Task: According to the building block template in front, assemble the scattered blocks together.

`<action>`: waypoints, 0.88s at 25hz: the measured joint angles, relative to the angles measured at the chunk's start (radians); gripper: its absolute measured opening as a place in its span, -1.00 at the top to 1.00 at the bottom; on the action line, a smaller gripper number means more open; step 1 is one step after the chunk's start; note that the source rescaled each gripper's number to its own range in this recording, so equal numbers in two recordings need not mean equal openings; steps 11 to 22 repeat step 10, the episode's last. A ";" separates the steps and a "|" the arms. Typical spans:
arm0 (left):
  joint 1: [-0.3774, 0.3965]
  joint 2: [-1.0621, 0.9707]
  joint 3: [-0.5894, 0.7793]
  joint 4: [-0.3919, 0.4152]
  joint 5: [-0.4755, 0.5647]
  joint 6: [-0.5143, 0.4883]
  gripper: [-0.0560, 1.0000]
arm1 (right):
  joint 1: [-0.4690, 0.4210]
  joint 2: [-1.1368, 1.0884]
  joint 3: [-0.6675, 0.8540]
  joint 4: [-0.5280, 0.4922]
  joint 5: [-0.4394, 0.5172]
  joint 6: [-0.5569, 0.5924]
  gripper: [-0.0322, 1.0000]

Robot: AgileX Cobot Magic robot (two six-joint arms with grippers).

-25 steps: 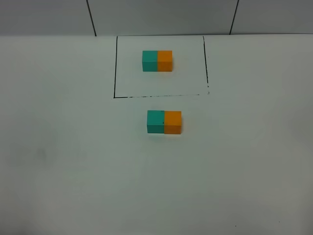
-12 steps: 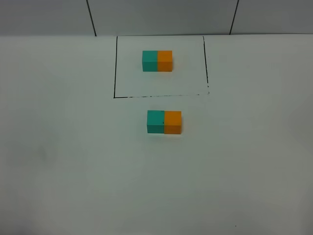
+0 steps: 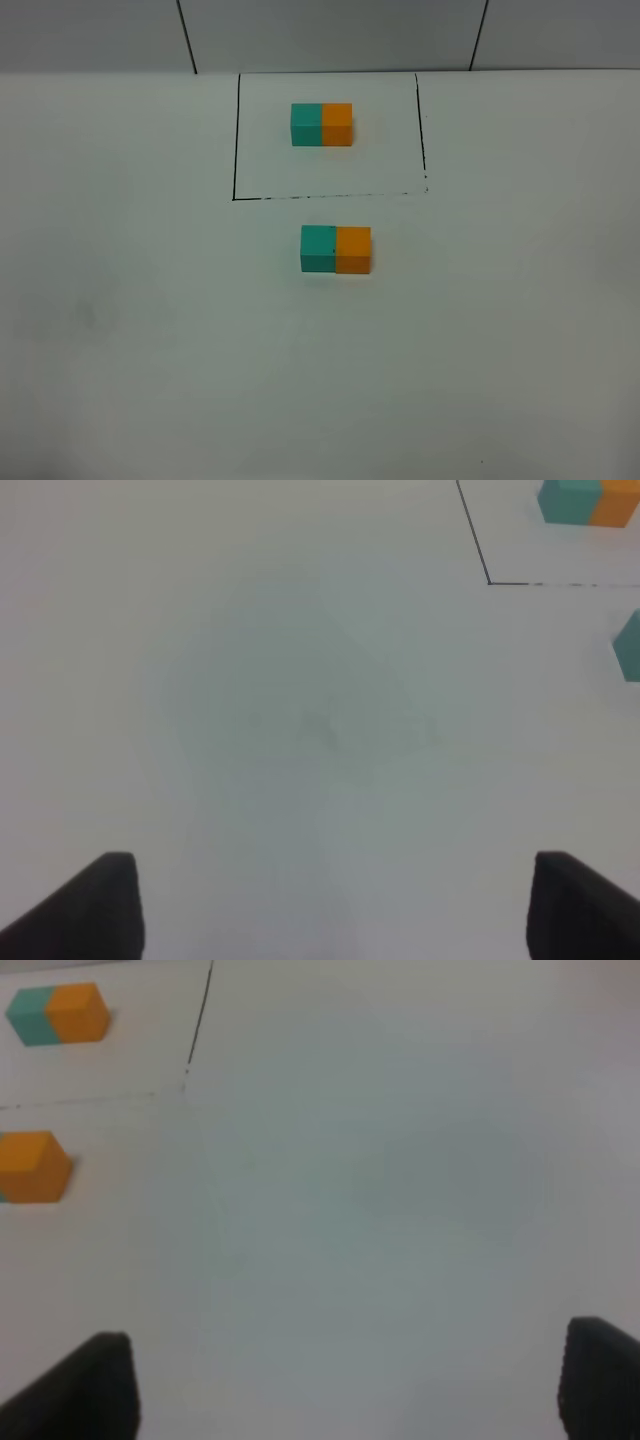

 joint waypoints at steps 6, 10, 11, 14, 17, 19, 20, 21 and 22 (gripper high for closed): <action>0.000 0.000 0.000 0.000 0.000 0.000 -0.38 | 0.000 0.000 0.000 0.003 0.000 0.000 -0.99; 0.000 0.000 0.000 0.000 0.000 0.000 -0.38 | 0.000 0.000 0.000 0.006 0.000 0.001 -0.99; 0.000 0.000 0.000 0.000 0.000 0.000 -0.38 | 0.000 0.000 0.000 0.006 0.000 0.001 -0.99; 0.000 0.000 0.000 0.000 0.000 0.000 -0.38 | 0.000 0.000 0.000 0.006 0.000 0.001 -0.99; 0.000 0.000 0.000 0.000 0.000 0.000 -0.38 | 0.000 0.000 0.000 0.006 0.000 0.001 -0.99; 0.000 0.000 0.000 0.000 0.000 0.000 -0.38 | 0.000 0.000 0.000 0.006 0.000 0.001 -0.99; 0.000 0.000 0.000 0.000 0.000 0.000 -0.38 | 0.000 0.000 0.000 0.006 0.000 0.001 -0.99; 0.000 0.000 0.000 0.000 0.000 0.000 -0.38 | 0.000 0.000 0.000 0.006 0.000 0.001 -0.99; 0.000 0.000 0.000 0.000 0.000 0.000 -0.38 | 0.000 0.000 0.000 0.006 0.000 0.001 -0.99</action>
